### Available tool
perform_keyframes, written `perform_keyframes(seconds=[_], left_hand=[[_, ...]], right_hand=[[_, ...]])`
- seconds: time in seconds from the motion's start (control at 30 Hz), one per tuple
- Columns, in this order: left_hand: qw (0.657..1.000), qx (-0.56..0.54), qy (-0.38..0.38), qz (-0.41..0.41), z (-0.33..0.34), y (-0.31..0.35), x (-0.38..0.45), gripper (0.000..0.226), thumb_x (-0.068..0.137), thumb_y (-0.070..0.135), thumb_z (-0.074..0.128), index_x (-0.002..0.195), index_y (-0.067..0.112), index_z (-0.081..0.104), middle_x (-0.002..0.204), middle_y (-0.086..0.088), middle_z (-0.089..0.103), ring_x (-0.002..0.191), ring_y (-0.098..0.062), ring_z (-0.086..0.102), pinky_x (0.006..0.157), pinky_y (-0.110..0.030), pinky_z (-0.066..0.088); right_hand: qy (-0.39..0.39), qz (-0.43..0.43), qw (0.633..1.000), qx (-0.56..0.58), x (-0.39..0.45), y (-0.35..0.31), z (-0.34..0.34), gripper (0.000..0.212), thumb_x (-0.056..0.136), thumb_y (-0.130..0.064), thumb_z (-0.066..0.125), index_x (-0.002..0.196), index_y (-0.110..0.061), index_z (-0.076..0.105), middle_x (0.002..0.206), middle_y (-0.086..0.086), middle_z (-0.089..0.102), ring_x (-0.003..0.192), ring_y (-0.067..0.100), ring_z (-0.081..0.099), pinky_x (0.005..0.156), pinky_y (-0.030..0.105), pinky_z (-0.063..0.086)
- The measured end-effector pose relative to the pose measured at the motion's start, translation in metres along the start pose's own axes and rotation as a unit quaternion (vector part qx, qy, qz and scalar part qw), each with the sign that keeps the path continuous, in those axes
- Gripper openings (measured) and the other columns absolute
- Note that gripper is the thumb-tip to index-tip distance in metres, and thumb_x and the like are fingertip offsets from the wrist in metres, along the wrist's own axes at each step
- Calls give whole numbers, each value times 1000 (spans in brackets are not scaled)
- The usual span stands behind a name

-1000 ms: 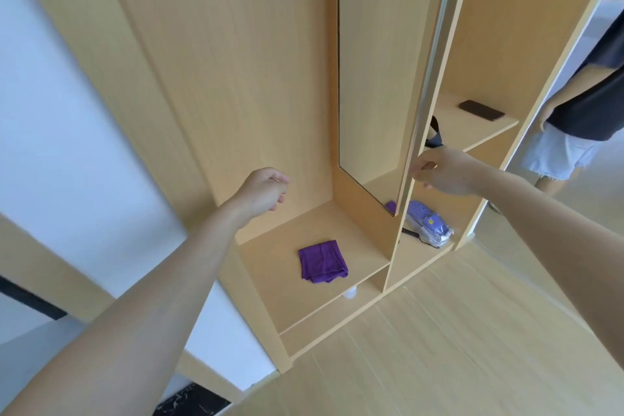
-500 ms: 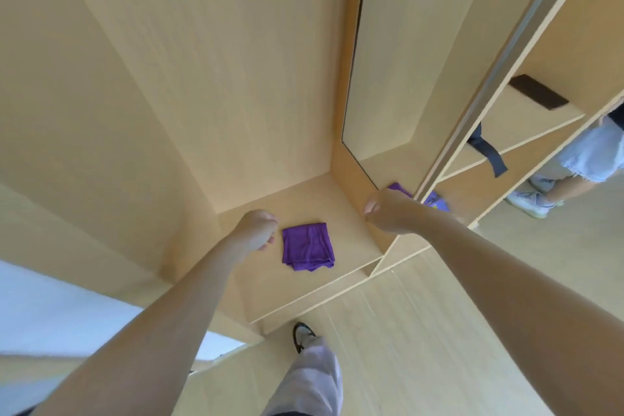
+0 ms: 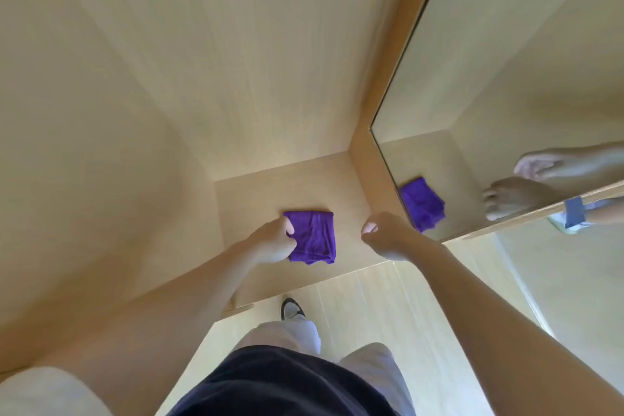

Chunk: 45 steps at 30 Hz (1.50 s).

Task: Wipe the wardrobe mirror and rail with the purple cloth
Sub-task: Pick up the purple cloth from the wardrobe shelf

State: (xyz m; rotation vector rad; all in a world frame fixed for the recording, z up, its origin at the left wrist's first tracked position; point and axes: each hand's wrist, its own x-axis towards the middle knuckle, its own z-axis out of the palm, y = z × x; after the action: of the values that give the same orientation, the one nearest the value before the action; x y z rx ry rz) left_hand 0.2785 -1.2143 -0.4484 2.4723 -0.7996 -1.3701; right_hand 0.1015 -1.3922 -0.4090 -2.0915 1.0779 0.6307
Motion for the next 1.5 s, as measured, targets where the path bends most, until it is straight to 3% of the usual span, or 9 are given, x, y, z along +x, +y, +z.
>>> perform_keyframes(seconds=[0.2,0.33,0.53,0.7,0.8,1.0,1.13,1.3,1.5], left_hand=[[997,-33,-51,-39,25,-44,5,15,90,16,49,102,26,50,98,0,51,87,-21,51,77,-29,39],[985,-110,-67,-117,51,-87,11,22,85,26,50,105,19,56,101,-6,55,88,-26,54,79,-31,45],[955,-223,-47,-192,115,-118,39,23,91,18,50,110,20,62,94,3,62,97,-22,66,75,-33,46],[943,-270,-78,-180,166,-122,75,17,88,19,48,93,13,64,85,-7,66,79,-22,58,67,-30,40],[937,-276,-93,-194,181,-126,98,22,93,16,53,102,0,65,81,-8,66,77,-23,55,69,-33,41],[937,-270,-108,-193,203,-133,163,18,89,8,46,93,17,62,80,1,62,76,-21,56,66,-28,41],[941,-257,-114,-187,203,-136,198,19,87,4,43,93,17,56,88,-8,58,76,-23,56,73,-31,42],[934,-282,-72,-208,187,-140,224,31,91,6,42,107,1,68,100,-17,70,79,-21,70,76,-31,54],[932,-313,-44,-176,177,-130,226,21,89,4,46,103,14,59,95,-8,60,80,-22,59,78,-32,50]], right_hand=[[-87,6,996,-35,46,15,40,18,96,-21,56,107,-17,69,118,4,66,111,22,61,94,31,49],[-142,19,989,-28,84,24,76,15,94,-19,53,95,-22,68,109,1,68,98,21,66,79,29,50],[-208,27,976,-61,143,44,137,15,93,-16,54,96,-20,69,109,3,69,106,24,66,92,33,52],[-93,-11,993,-73,202,42,187,31,87,-4,50,111,-17,64,123,5,61,111,27,60,95,39,49],[-45,-48,992,-109,246,36,213,28,89,-5,55,117,-10,59,128,13,53,115,34,56,95,43,47],[-15,-118,969,-217,315,52,256,52,88,-22,73,130,-6,46,135,17,44,124,40,46,103,51,43],[32,-212,934,-285,321,71,260,33,92,-11,61,122,-6,50,125,18,49,112,41,50,90,49,47],[25,-194,970,-146,325,66,252,20,91,-6,50,110,-5,58,114,13,58,102,34,54,78,38,40],[37,-51,985,158,296,35,239,10,89,-10,52,91,-17,59,81,-13,57,73,-1,53,65,5,37]])
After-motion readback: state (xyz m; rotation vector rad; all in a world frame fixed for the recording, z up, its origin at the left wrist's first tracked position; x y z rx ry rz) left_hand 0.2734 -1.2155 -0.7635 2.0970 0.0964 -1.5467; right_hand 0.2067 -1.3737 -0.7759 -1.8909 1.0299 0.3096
